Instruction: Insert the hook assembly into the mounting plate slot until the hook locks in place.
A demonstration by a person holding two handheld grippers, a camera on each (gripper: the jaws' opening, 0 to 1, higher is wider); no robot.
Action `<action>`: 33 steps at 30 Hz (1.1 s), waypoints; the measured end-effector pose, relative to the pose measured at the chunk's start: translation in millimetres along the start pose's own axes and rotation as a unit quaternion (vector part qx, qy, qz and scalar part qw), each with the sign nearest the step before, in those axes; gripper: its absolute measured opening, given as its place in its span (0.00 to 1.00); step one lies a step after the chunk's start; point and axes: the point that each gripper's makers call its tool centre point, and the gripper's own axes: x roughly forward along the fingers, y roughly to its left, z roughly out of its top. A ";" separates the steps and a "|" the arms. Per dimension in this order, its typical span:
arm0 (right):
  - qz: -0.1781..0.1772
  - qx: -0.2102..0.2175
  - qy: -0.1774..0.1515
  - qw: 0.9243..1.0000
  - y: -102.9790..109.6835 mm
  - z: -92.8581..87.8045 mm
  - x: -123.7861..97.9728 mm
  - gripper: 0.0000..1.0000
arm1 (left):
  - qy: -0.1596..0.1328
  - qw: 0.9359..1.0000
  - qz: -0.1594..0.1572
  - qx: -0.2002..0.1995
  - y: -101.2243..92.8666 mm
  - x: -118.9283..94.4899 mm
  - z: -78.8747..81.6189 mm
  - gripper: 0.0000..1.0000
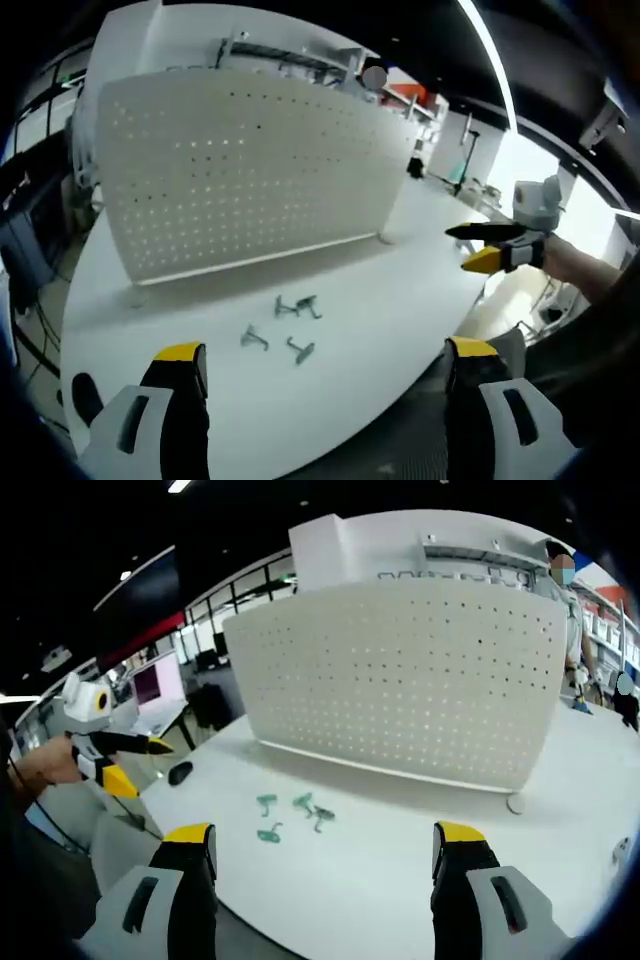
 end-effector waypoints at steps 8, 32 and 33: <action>-0.003 -0.011 0.004 1.000 -2.4 -1.5 -1.8 0.90 | 0.000 1.000 -0.004 0.001 -2.3 -0.2 0.7 1.00; -0.004 -0.006 0.009 1.000 -4.4 -6.2 -2.3 0.90 | -0.002 1.000 -0.010 -0.011 -3.5 0.1 -0.3 1.00; -0.005 -0.006 0.009 1.000 -4.9 -5.8 -2.4 0.90 | 0.002 1.000 -0.009 -0.007 -3.2 0.6 -1.5 1.00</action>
